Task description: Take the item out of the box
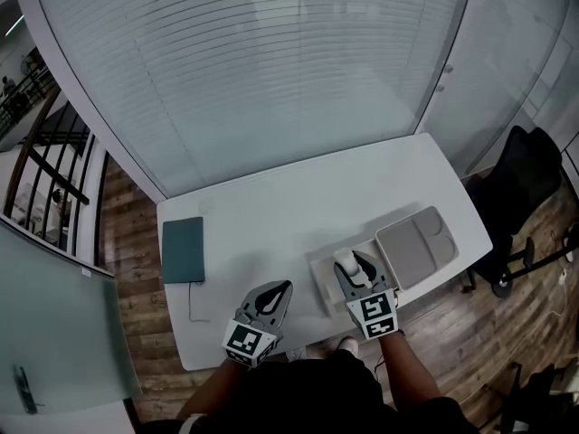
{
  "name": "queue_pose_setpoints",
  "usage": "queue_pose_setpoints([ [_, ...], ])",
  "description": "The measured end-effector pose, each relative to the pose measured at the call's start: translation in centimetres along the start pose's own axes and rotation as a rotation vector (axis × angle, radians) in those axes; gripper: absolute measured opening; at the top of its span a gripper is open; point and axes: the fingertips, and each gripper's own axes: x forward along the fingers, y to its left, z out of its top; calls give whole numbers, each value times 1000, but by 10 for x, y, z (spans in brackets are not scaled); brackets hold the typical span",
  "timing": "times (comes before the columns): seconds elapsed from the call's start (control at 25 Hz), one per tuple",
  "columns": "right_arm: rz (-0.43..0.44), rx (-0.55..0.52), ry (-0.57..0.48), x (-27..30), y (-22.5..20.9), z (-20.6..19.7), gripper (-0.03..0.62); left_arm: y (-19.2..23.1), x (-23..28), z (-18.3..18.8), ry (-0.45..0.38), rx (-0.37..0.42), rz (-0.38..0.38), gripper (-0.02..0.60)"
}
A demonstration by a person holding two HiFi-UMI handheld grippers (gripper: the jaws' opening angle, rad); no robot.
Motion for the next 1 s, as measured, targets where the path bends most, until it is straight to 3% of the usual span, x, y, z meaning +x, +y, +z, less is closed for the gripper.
queue_pose_setpoints([
  [0.2, -25, 0, -216, -26, -2, 43, 176, 2, 6, 10, -16, -8, 22, 11],
  [0.48, -19, 5, -399, -62, -14, 92, 176, -5, 16, 17, -28, -38, 63, 11],
  [0.68, -4, -8, -399, -80, -26, 88, 175, -16, 27, 24, -46, -108, 79, 11],
  [1.0, 48, -21, -386, -84, -48, 84, 172, -21, 40, 39, -60, -41, 143, 11],
])
